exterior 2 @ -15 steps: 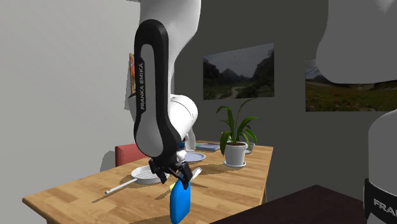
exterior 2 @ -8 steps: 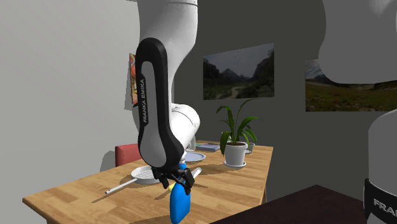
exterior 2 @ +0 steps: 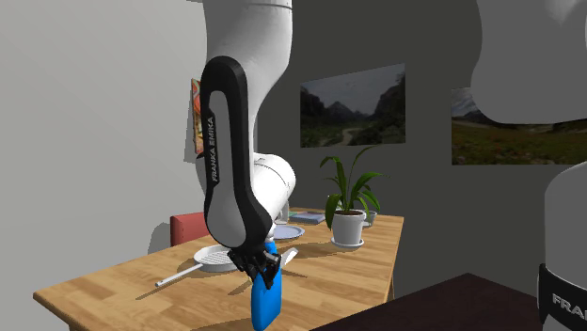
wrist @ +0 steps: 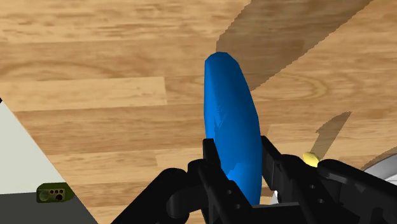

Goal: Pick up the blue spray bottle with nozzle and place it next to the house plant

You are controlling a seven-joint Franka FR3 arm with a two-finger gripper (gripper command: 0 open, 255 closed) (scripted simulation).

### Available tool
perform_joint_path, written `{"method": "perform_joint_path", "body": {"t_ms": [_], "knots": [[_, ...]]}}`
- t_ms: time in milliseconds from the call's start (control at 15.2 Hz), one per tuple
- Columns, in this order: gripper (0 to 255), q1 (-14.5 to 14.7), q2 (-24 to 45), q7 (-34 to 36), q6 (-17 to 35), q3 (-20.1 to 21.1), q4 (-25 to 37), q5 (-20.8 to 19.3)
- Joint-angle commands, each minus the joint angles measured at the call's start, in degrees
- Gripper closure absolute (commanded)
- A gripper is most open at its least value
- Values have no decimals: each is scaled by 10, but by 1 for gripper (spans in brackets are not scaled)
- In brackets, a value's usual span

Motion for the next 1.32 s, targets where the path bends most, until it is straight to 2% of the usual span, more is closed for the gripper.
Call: {"method": "perform_joint_path", "body": {"t_ms": [0, 330, 1254], "knots": [[255, 0, 0, 0, 0, 0, 0, 0], [255, 0, 0, 0, 0, 0, 0, 0], [255, 90, 105, -10, -78, -107, -33, -42]]}}
